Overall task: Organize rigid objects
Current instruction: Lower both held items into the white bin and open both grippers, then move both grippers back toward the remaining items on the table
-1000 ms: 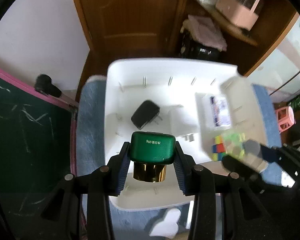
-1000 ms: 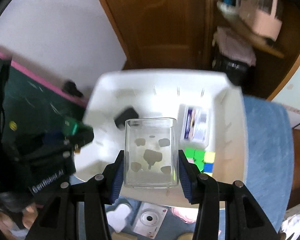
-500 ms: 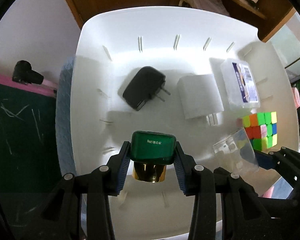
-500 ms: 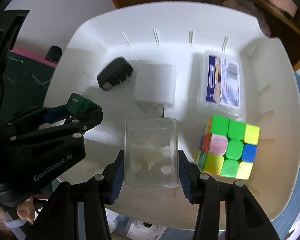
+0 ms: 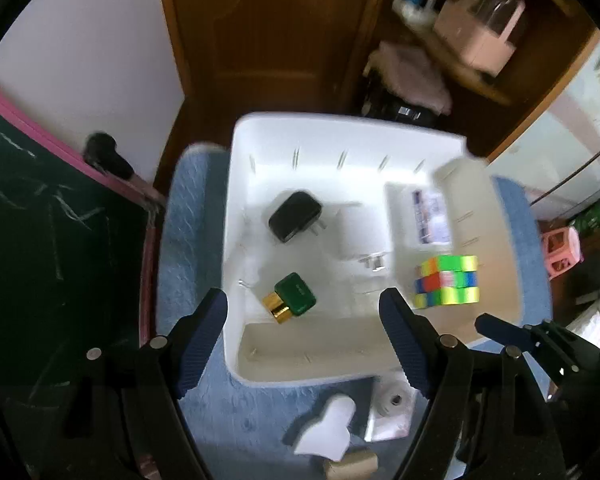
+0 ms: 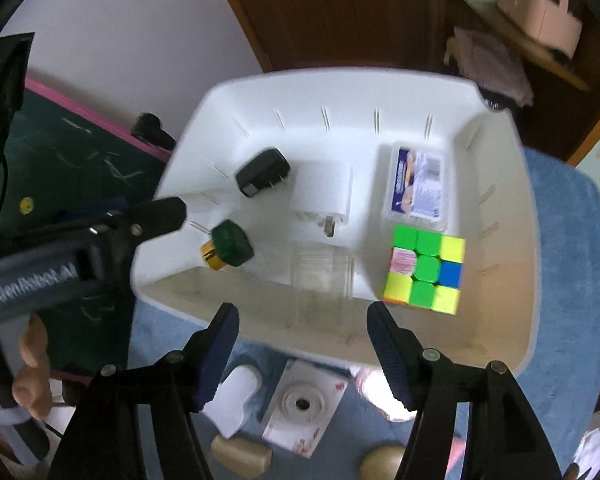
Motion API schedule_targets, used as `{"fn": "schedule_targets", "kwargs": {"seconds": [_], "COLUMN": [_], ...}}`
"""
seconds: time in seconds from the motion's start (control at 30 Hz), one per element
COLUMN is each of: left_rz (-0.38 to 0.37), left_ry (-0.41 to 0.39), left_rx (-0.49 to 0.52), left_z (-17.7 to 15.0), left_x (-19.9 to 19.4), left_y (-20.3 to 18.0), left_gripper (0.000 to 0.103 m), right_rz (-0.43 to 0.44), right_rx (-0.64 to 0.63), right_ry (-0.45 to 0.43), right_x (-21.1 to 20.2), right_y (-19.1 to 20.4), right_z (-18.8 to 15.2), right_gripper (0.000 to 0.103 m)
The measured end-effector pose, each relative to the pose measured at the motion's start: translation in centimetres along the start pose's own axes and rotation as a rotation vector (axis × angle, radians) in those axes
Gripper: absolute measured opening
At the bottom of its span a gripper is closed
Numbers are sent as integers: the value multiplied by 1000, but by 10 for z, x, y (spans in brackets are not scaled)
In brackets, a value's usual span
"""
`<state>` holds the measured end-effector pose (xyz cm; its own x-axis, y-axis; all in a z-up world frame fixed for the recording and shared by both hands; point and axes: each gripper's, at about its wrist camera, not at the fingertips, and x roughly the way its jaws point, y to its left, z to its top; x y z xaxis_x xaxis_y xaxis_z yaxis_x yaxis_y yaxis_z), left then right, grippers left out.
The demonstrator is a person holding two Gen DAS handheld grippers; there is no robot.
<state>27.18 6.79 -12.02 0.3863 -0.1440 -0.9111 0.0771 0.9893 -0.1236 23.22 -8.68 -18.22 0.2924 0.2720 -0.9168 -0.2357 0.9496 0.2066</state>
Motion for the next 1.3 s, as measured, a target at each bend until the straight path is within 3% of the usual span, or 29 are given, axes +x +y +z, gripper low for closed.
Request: {"fn": "schedule_targets", "kwargs": {"seconds": [0.23, 0.63, 0.87, 0.97, 1.1, 1.3], "left_rz": [-2, -35, 6, 3, 7, 19], "left_ry": [-101, -218, -233, -224, -195, -132], "left_rx": [11, 6, 37, 37, 44, 61], "left_z": [-22, -80, -112, -124, -139, -161], "left_x": [-67, -149, -159, -157, -144, -108], "left_y": [-9, -32, -47, -49, -54, -62], "left_gripper": [81, 81, 87, 95, 95, 101], "right_rz": [47, 8, -15, -31, -76, -118], "right_rx": [5, -21, 10, 31, 54, 110], "right_ry": [-92, -248, -308, -330, -352, -320], "right_x": [-70, -163, -194, -204, -209, -190], "right_y": [1, 3, -17, -28, -42, -66], "right_z": [-35, -108, -143, -157, -171, -183], "right_gripper": [67, 67, 67, 67, 75, 75]}}
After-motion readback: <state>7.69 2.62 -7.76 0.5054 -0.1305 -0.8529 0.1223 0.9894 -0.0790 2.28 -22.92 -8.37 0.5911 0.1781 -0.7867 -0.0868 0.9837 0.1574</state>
